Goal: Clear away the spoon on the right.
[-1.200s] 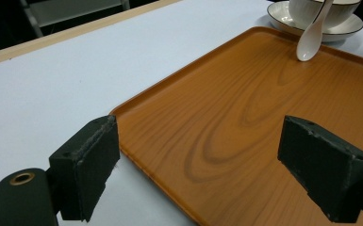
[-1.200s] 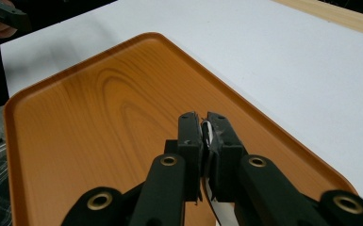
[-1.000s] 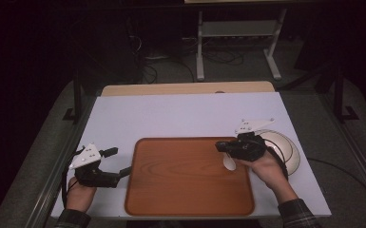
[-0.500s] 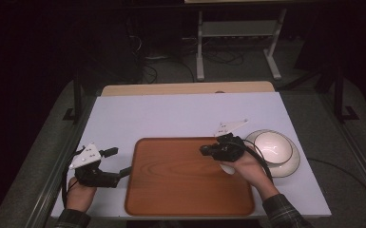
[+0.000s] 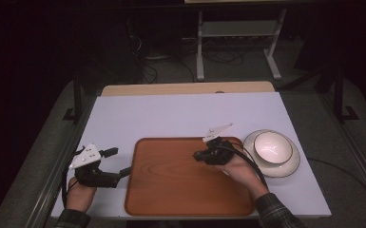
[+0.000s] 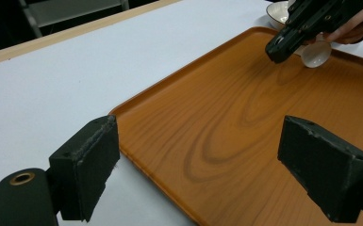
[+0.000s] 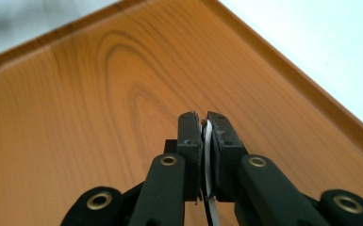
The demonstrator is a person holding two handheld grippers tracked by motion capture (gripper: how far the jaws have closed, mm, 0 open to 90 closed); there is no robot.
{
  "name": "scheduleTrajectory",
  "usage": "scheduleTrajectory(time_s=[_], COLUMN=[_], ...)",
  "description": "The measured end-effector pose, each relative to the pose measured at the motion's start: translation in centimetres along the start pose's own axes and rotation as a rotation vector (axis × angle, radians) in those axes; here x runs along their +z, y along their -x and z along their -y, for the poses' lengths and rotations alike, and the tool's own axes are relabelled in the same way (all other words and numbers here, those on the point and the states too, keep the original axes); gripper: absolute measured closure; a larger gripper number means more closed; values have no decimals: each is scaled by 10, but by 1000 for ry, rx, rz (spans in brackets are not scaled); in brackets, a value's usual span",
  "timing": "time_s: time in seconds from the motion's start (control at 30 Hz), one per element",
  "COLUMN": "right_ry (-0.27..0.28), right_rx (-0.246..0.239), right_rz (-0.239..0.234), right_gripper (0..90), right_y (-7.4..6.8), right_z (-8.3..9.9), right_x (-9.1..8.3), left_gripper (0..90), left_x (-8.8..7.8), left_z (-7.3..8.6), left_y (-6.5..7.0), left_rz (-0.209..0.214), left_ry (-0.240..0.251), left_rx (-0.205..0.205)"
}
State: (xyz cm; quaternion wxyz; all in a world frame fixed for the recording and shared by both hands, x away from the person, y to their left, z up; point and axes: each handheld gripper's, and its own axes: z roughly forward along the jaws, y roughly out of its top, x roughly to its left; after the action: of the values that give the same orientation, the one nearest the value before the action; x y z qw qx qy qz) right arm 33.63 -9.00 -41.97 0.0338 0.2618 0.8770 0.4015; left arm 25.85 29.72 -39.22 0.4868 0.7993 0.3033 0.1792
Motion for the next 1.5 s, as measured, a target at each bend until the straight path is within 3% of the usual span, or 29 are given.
scheduleTrajectory(time_s=[1.17, 1.5], right_ry=[-109, -112], right_rx=[-54, -66], right_rz=[34, 38], right_gripper=[747, 653], right_y=[1, 1], right_z=[8, 9], right_x=[24, 25], left_gripper=[127, 127], left_x=[-1, -1], left_z=[1, 1], left_y=[0, 0], left_rz=[-3, -2], left_ry=[2, 2], left_rx=[-4, -4])
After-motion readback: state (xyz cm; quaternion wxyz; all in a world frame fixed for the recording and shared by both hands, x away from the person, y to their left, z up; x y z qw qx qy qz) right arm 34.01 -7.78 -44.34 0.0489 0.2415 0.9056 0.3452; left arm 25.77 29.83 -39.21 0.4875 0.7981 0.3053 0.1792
